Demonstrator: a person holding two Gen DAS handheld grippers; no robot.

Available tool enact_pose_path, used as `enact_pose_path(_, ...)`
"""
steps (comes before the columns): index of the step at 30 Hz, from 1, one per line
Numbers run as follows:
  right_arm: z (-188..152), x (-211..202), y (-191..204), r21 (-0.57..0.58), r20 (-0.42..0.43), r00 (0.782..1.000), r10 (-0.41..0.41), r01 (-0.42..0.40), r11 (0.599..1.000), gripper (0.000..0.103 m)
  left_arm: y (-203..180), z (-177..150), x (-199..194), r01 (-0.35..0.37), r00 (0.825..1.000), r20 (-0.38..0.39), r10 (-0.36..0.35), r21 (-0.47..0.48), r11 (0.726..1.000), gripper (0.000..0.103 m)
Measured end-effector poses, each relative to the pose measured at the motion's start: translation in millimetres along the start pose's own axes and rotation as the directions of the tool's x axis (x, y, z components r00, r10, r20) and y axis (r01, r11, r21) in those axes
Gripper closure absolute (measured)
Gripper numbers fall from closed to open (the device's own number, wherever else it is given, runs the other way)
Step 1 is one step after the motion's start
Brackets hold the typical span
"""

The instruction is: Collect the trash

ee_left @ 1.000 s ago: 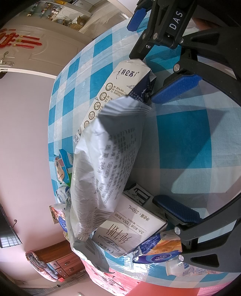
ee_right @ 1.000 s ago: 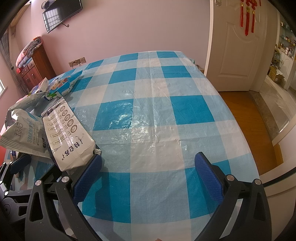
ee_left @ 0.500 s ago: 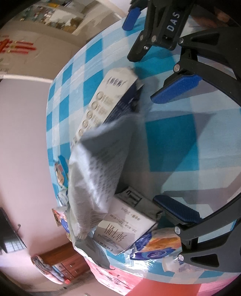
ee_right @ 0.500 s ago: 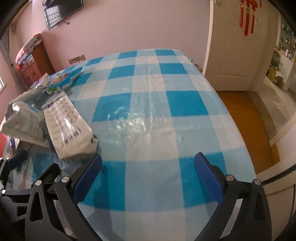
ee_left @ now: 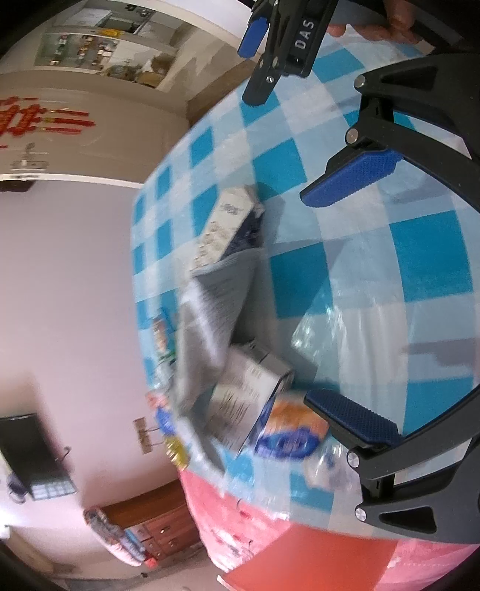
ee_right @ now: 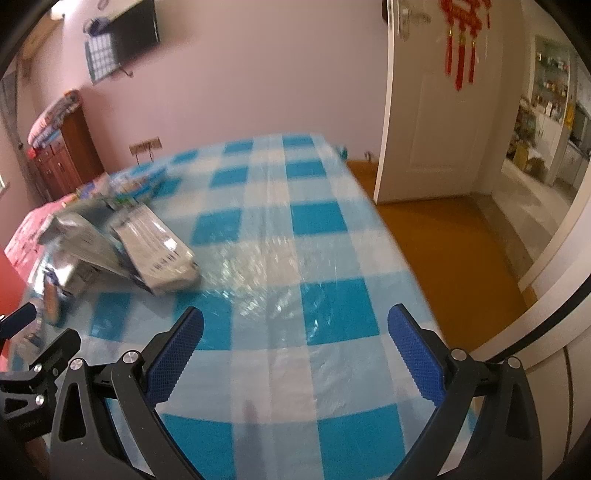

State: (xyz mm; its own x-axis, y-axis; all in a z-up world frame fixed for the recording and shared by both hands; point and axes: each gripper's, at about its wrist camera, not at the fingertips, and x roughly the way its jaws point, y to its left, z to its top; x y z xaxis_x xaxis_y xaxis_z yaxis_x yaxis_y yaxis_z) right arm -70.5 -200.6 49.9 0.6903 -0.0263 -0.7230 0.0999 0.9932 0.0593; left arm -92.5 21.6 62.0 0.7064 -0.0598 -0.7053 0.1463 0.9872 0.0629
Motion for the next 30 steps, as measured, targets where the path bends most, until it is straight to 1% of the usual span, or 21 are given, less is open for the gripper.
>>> enact_pose_path(3,4.1,-25.9,7.4,-0.008,0.051,0.999,0.005,-0.004,1.000,0.004,8.5,4.6,-20.5,-0.019,0.999,0.039,0.020,-0.017,1.000,0.004)
enact_pose_path(7,5.4,-58.4,20.4,-0.033,0.104,0.994,0.016,-0.013,0.999,0.004,25.3,9.7,-51.2,-0.069,0.993,0.093,0.073,-0.039,0.997,0.004)
enact_pose_path(14,6.2,-102.0,47.0,-0.078,0.165,0.985,0.042,-0.030,0.997,0.004,53.6,9.4,-89.7,-0.123,0.982,0.131,0.133,-0.081,0.989,0.004)
enact_pose_path(18,9.5,-124.9,60.6,-0.092,0.200,0.977,0.074,-0.057,0.994,0.004,65.8,6.7,-106.7,-0.150,0.974,0.157,0.163,-0.095,0.984,0.004)
enact_pose_path(20,10.1,-134.4,68.7,-0.112,0.215,0.973,0.083,-0.060,0.992,0.004,69.3,4.8,-114.4,-0.166,0.969,0.166,0.182,-0.102,0.981,0.004)
enact_pose_path(30,1.7,-160.4,83.4,-0.137,0.228,0.966,0.120,-0.090,0.987,0.004,79.1,-2.6,-143.8,-0.173,0.959,0.200,0.201,-0.145,0.974,0.004)
